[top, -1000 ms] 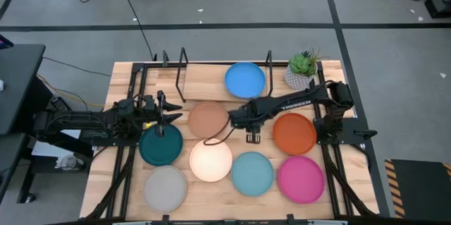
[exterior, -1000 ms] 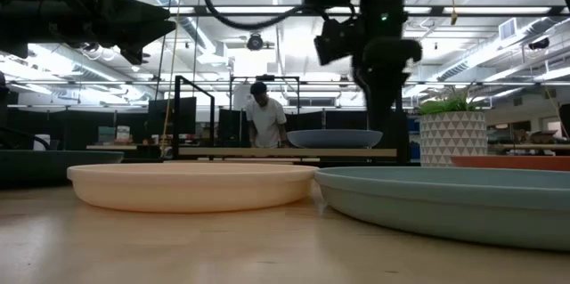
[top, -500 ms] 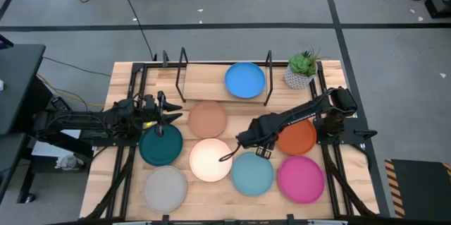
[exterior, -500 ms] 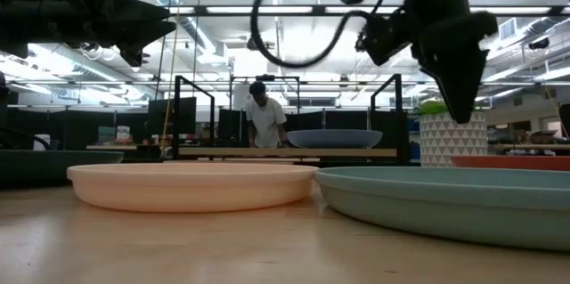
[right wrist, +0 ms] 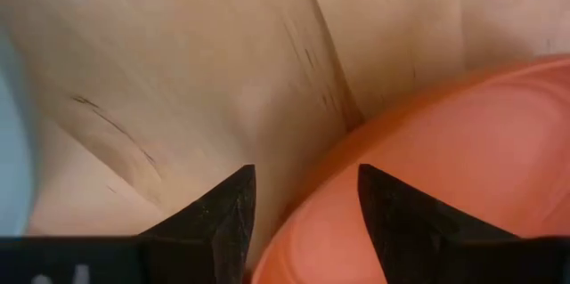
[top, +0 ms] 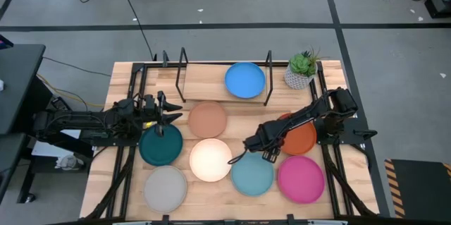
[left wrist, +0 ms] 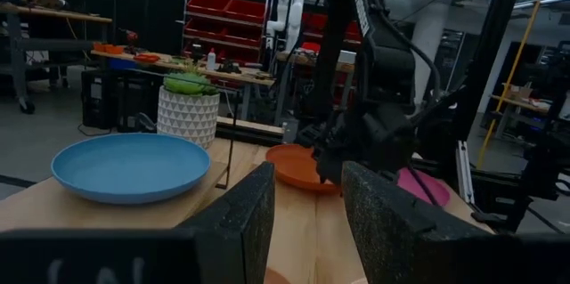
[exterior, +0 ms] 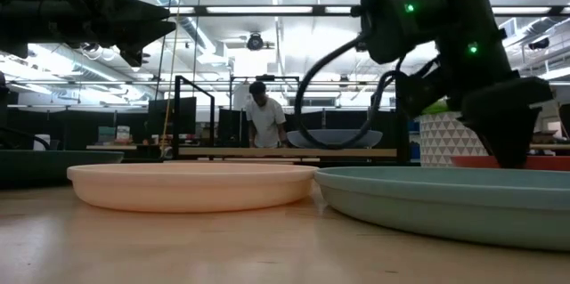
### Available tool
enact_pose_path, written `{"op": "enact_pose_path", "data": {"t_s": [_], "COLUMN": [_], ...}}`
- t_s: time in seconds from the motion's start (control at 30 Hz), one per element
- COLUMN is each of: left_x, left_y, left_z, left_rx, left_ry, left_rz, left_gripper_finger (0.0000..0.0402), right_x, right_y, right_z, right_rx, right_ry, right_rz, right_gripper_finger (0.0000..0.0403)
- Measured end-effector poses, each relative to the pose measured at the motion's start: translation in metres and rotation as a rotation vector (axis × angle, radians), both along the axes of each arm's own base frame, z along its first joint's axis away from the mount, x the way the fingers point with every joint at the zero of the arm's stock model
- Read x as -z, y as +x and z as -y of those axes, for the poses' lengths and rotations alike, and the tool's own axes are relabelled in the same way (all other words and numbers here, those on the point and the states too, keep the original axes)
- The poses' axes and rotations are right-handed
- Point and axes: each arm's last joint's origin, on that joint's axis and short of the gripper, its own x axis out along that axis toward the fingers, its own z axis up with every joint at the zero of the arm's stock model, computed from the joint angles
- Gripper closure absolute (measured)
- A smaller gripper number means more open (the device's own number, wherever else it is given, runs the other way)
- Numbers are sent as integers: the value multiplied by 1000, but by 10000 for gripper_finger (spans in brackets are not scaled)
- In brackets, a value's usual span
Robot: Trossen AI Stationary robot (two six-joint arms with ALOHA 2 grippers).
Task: Place and stack plates onto a shelf
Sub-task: Stack the orange plate on top of the blue plate on the shelf
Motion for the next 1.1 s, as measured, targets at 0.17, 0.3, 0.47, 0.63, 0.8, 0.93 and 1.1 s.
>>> {"op": "enact_pose_path", "data": {"t_s": [0.17,0.3,0.47,0.63,0.8,0.93,1.1], "left_x": [0,0,0,0,0,0,0], "left_y": [0,0,0,0,0,0,0], "left_z": [0,0,0,0,0,0,0], "left_rx": [0,-1,-1,-1,0,0,-1], "left_ry": [0,0,1,1,1,1,1], "left_rz": [0,0,0,0,0,0,0], "left_gripper_finger": [260,260,260,260,260,260,260], "right_x": [1,1,-6,-28,-58,-85,-114], "right_y": [-1,0,9,23,37,50,61], "right_z": [-1,-5,-14,-28,-38,-41,-35], "right_rx": [-35,-83,-238,-429,-618,-734,-825], "right_ry": [14,62,98,125,52,-30,-214], "right_rz": [-6,8,65,140,205,274,311], "right_gripper_finger": [256,307,351,367,370,376,382]}}
